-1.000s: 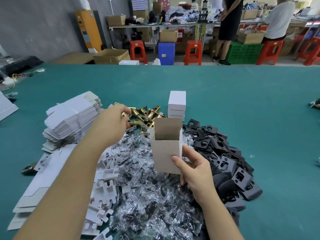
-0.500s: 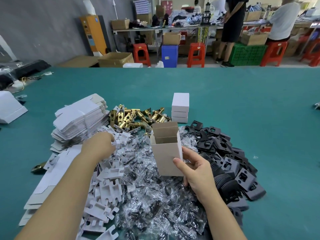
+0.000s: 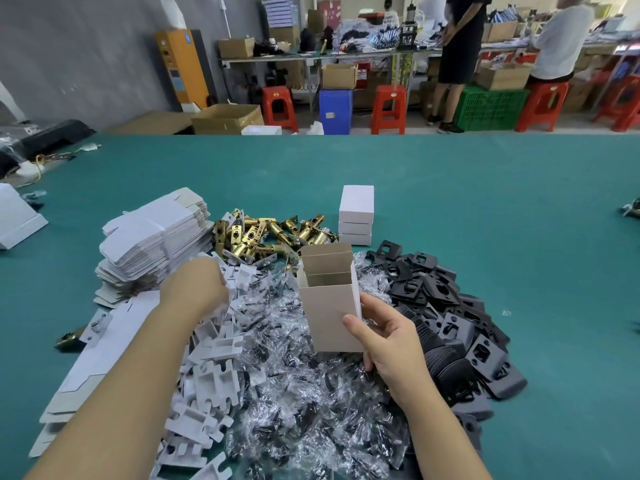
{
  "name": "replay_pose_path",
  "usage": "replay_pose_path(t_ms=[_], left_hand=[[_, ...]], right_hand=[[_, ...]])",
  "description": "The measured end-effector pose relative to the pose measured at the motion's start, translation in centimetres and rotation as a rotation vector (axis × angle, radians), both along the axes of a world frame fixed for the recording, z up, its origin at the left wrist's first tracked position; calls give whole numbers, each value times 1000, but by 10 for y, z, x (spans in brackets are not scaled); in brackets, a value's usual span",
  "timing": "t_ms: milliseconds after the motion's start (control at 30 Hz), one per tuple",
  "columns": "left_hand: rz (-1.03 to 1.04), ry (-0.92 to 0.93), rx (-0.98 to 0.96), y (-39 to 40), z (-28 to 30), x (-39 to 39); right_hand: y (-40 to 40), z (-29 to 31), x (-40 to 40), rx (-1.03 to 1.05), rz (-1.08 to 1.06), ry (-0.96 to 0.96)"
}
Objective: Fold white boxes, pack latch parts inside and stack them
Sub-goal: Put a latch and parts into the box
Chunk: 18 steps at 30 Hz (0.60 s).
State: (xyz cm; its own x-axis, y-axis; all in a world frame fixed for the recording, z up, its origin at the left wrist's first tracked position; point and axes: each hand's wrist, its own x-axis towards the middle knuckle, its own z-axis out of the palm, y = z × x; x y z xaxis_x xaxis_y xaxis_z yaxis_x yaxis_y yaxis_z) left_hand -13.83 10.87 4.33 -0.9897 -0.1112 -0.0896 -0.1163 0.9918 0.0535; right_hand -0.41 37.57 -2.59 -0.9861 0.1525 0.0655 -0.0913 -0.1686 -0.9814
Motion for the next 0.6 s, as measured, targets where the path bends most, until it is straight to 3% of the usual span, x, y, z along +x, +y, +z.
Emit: replay_pose_path(t_ms=[233, 333, 433, 500, 600], left_hand=[[-129, 334, 203, 28, 49, 19], [-323, 494, 571, 47, 71, 39], [-468, 434, 930, 65, 82, 53], [-504, 380, 949, 75, 79, 55], [-529, 338, 823, 84, 67, 54]], right_hand=[[0, 1, 0, -11, 3, -15], [0, 1, 0, -18, 16, -8], [0, 1, 0, -39, 25, 1], [0, 2, 0, -52, 36, 4], [0, 2, 0, -75, 45, 15]])
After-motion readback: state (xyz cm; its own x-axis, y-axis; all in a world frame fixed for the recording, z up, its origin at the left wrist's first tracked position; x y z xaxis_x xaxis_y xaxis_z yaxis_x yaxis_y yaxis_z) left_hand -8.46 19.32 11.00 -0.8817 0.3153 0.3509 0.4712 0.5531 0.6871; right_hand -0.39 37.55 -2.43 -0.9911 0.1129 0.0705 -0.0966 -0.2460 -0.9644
